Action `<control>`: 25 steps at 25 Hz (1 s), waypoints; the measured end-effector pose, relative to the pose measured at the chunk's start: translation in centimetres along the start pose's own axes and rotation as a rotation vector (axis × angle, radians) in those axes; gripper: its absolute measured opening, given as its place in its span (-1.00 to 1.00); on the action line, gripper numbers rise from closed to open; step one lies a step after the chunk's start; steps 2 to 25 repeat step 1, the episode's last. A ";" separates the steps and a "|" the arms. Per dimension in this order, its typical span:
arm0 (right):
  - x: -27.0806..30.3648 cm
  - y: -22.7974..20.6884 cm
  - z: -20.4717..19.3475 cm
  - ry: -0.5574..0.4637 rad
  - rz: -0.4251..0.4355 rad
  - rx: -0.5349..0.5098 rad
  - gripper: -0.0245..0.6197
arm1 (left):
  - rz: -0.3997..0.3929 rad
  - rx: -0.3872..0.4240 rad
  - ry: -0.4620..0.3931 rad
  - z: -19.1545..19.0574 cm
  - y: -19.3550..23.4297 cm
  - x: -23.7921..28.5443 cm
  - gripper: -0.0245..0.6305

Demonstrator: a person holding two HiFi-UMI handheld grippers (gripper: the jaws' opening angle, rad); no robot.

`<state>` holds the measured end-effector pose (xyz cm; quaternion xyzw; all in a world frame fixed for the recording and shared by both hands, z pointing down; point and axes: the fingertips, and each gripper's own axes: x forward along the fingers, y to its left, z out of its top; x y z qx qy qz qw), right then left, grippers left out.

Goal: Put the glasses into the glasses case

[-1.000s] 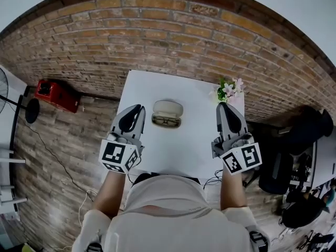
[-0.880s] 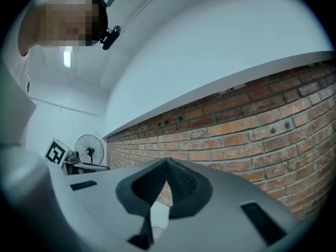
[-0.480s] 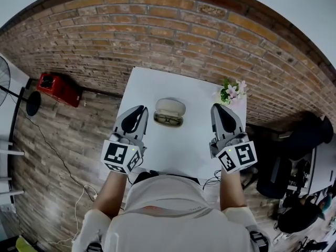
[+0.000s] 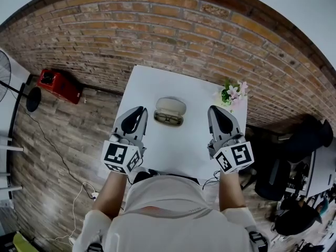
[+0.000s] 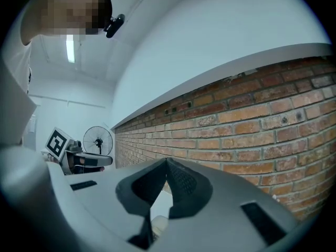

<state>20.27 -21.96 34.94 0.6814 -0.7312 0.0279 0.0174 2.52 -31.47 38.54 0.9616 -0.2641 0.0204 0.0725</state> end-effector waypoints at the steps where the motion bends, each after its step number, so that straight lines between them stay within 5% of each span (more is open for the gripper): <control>1: 0.0 0.1 0.0 0.000 0.001 -0.002 -0.77 | 0.001 0.000 0.000 0.0 0.0 0.0 -0.80; 25: 0.0 0.1 0.0 0.000 0.001 -0.002 -0.77 | 0.001 0.000 0.000 0.0 0.0 0.0 -0.80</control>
